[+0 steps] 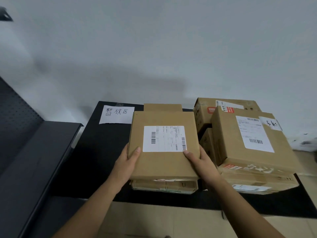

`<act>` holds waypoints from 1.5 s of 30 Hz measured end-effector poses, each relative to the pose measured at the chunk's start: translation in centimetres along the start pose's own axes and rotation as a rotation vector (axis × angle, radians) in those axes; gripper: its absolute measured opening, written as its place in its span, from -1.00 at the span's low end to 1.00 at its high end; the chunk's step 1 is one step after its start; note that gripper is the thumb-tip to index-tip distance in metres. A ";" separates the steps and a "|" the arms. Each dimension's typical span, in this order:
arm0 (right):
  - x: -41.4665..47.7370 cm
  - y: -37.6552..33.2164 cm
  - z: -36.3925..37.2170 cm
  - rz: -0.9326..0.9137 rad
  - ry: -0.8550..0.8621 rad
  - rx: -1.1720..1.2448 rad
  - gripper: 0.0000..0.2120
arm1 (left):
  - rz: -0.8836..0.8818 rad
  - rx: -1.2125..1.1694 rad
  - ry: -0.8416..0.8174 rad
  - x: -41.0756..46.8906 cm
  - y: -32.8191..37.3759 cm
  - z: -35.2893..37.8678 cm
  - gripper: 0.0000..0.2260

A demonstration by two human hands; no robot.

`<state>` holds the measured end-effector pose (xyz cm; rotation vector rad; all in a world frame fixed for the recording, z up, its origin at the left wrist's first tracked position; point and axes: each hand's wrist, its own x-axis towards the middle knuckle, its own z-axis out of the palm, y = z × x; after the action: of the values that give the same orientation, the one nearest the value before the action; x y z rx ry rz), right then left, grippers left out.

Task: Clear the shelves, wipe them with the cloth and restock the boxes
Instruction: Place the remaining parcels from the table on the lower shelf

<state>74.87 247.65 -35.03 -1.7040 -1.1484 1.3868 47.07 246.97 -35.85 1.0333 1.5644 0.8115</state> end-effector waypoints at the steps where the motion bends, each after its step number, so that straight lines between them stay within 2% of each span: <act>1: -0.1 -0.4 0.2 -0.016 -0.007 -0.004 -0.43 | 0.009 -0.007 0.008 -0.3 0.4 -0.4 -0.58; 6: -0.9 -3.0 2.5 -0.055 -0.072 -0.021 -0.35 | 0.040 -0.028 0.059 -2.1 1.2 -3.6 -0.58; 12: -1.7 -7.2 6.4 -0.122 -0.136 -0.050 -0.50 | 0.051 -0.043 0.179 -4.5 1.5 -8.1 -0.48; 16: -1.4 -9.1 9.1 -0.165 -0.249 -0.076 -0.46 | 0.042 -0.109 0.302 -6.5 1.0 -10.7 -0.35; 20: -1.5 -10.8 12.7 -0.209 -0.395 -0.086 -0.52 | 0.017 -0.193 0.470 -9.9 0.2 -12.8 -0.52; 24: -2.5 -11.9 17.2 -0.234 -0.578 -0.172 -0.31 | -0.039 -0.255 0.633 -14.3 -1.2 -14.8 -0.54; 26: -3.4 -12.1 19.6 -0.239 -0.645 -0.224 -0.31 | -0.052 -0.275 0.711 -16.8 -2.4 -15.5 -0.58; 29: -5.7 -12.2 23.5 -0.218 -0.735 -0.304 -0.35 | -0.078 -0.296 0.841 -21.1 -4.2 -16.3 -0.63; 35: -12.5 -10.8 30.4 -0.266 -0.956 -0.367 -0.28 | -0.178 -0.329 1.076 -30.5 -8.8 -17.9 -0.45; 39: -17.6 -9.2 34.5 -0.275 -1.052 -0.432 -0.33 | -0.209 -0.405 1.199 -37.1 -12.2 -18.1 -0.50; 45: -26.8 -5.6 38.4 -0.343 -1.236 -0.503 -0.51 | -0.258 -0.491 1.373 -47.1 -17.6 -16.6 -0.53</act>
<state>34.69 223.88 -28.06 -0.6757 -2.4584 2.0532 31.13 196.94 -29.49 -0.2553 2.2987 1.7739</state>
